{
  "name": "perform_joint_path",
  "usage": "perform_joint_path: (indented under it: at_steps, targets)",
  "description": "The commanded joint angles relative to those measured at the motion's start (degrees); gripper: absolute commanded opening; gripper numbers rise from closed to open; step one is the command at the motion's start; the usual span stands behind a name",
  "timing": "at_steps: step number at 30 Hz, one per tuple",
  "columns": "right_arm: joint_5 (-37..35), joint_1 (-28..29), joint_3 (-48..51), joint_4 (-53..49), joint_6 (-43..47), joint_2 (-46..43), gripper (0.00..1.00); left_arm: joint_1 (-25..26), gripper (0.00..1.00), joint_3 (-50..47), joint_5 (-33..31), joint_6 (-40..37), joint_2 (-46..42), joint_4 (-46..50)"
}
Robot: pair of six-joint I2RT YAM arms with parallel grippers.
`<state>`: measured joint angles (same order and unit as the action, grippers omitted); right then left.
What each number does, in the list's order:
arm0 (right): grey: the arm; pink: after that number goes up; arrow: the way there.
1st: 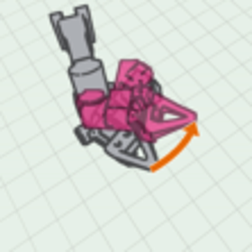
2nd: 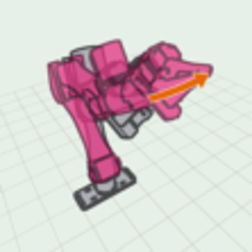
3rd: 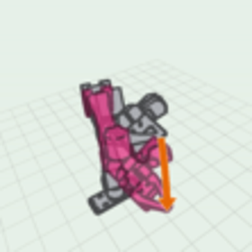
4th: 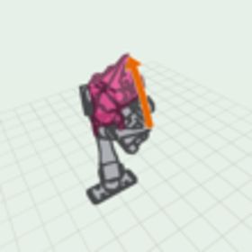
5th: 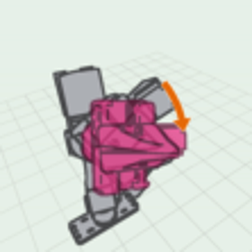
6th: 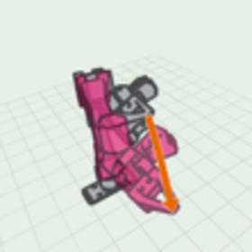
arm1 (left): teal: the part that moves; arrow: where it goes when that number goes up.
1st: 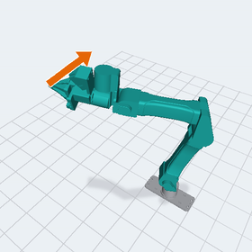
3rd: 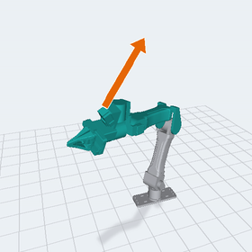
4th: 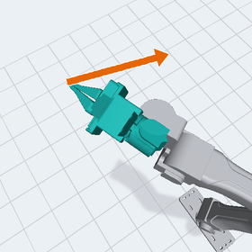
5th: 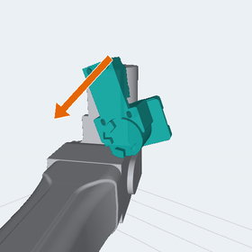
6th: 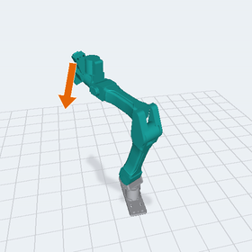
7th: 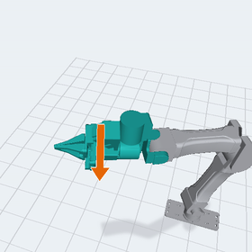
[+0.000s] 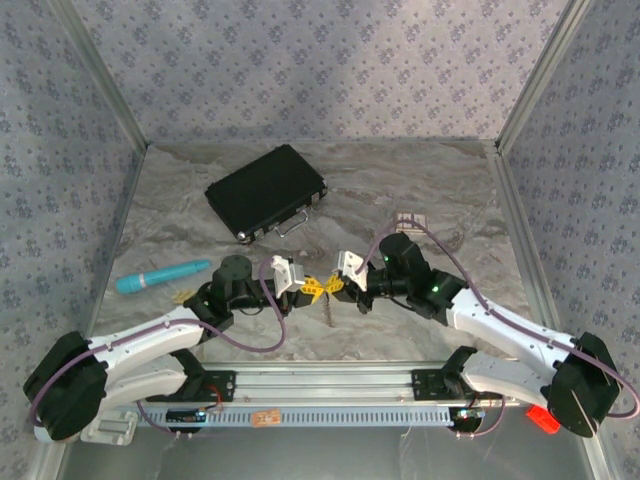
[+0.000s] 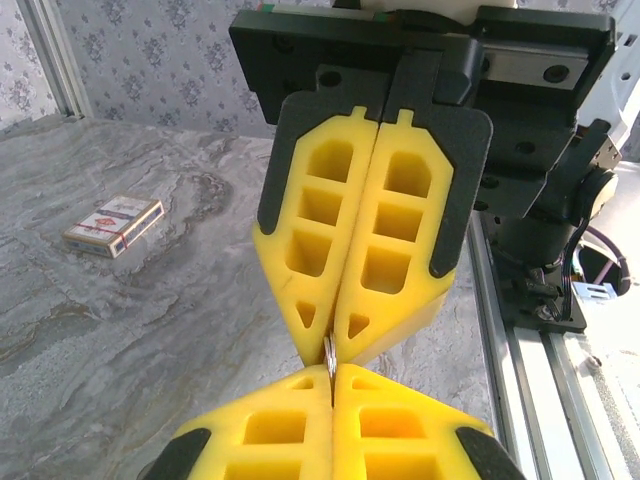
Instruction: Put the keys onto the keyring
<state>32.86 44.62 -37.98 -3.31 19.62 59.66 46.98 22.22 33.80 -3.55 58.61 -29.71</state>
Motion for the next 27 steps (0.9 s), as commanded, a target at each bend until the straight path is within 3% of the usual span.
perform_joint_path:
  at_steps: [1, 2, 5, 7, 11, 18, 27]
  targets:
    - [1.06, 0.11, -3.07, -4.07, 1.71, 0.84, 0.0, 0.38, 0.0, 0.47, 2.35, -0.7, -1.12, -1.99]
    - [0.92, 0.13, -3.69, -5.15, 2.21, 0.82, 0.0, 0.36, 0.0, 0.75, 1.81, -1.04, -1.17, -0.84]
    - [-0.52, 0.53, -7.15, -10.71, 4.03, 1.2, 0.0, 0.35, 0.22, 2.13, 0.04, -3.15, -1.72, 4.78]
    - [-2.62, 1.35, -10.31, -15.95, 6.4, 2.22, 0.0, 0.32, 0.26, 3.27, -1.16, -5.33, -2.01, 9.44]
    - [-7.4, 3.54, -16.0, -25.15, 11.1, 5.09, 0.0, 0.35, 0.24, 6.08, -1.38, -9.1, -1.17, 16.52]
    - [-13.28, 6.19, -21.48, -31.55, 15.62, 8.43, 0.0, 0.37, 0.22, 6.39, 0.05, -9.59, -1.56, 15.87]
    - [-11.13, 7.83, -23.45, -32.23, 16.0, 10.05, 0.0, 0.36, 0.12, 6.04, 1.01, -8.8, -1.22, 13.66]
